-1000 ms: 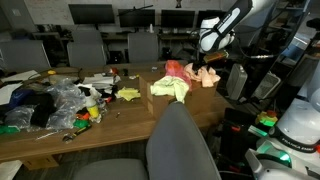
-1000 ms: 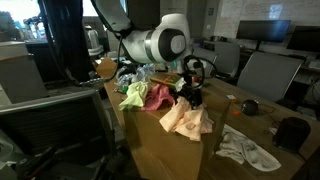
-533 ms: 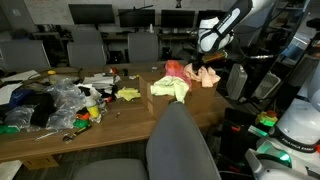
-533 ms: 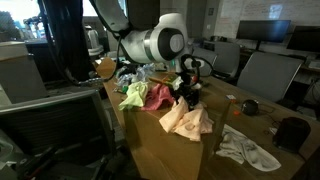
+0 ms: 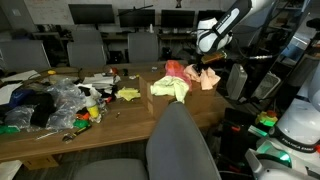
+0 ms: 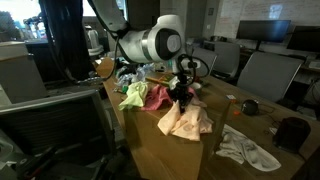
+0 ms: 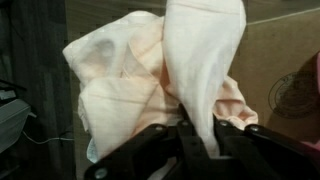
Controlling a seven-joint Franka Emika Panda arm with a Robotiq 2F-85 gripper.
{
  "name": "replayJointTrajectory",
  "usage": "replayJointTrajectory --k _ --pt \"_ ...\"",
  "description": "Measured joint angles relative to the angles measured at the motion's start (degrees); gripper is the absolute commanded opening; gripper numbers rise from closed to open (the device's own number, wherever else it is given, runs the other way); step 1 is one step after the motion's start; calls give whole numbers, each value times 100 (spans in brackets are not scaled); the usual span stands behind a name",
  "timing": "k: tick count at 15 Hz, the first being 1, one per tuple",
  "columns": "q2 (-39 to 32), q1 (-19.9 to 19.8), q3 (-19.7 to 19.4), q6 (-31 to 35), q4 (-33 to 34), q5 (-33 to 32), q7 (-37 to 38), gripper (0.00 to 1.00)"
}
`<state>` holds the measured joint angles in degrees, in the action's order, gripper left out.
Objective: Put the peach shirt, the green towel and the pink shirt on the backrest of the chair
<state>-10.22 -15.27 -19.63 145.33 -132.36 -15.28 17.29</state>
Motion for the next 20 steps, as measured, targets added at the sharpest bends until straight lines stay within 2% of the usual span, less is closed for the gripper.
replayJointTrajectory --k 4,7,15,20 --pt "209 24 127 -463 -87 292 -259 3" --pt "654 24 185 -840 -291 534 -535 3" --pt "2810 10 291 -2183 -1065 605 -981 3" --pt "3863 46 847 -2981 -1232 605 -1001 3"
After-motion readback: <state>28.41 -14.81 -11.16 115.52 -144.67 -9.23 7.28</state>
